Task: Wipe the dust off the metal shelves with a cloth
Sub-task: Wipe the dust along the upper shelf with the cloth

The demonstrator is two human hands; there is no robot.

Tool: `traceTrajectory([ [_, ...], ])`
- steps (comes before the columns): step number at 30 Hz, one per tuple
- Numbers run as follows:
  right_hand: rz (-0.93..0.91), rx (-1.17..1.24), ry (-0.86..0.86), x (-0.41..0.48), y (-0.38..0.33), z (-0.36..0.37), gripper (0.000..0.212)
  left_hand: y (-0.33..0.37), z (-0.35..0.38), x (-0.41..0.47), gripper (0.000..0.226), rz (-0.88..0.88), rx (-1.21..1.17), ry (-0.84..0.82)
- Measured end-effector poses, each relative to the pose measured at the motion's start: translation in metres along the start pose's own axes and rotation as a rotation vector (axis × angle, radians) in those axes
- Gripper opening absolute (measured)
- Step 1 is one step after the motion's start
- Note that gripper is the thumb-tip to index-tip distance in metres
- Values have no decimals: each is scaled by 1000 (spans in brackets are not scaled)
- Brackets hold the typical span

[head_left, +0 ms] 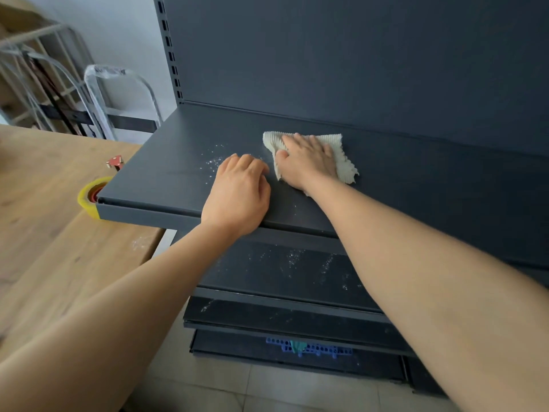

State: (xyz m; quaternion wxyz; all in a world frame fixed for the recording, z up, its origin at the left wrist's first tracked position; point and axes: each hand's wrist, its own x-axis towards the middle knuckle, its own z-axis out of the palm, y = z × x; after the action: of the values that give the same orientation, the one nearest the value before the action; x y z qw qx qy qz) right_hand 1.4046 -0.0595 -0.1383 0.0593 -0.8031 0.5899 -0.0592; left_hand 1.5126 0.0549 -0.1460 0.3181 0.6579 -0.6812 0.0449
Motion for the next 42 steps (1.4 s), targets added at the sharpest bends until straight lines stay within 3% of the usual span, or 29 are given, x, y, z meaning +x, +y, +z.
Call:
traceTrajectory([
  [6,-35,35,18,-51,20,-6,54,-1,-2,-2,32,25,65,-47],
  [11,145,2,40,-83,51,-15,56,3,-4,-6,31,87,44,-42],
  [18,303,-41,-11,-88,11,-9,64,-23,-27,-20,31,141,-1,-5],
  [27,179,-37,-22,-60,-92,7,62,-90,-54,-24,32,58,44,-7],
  [42,121,-21,16,11,-88,11,61,-99,-40,9,22,-37,-66,-32],
])
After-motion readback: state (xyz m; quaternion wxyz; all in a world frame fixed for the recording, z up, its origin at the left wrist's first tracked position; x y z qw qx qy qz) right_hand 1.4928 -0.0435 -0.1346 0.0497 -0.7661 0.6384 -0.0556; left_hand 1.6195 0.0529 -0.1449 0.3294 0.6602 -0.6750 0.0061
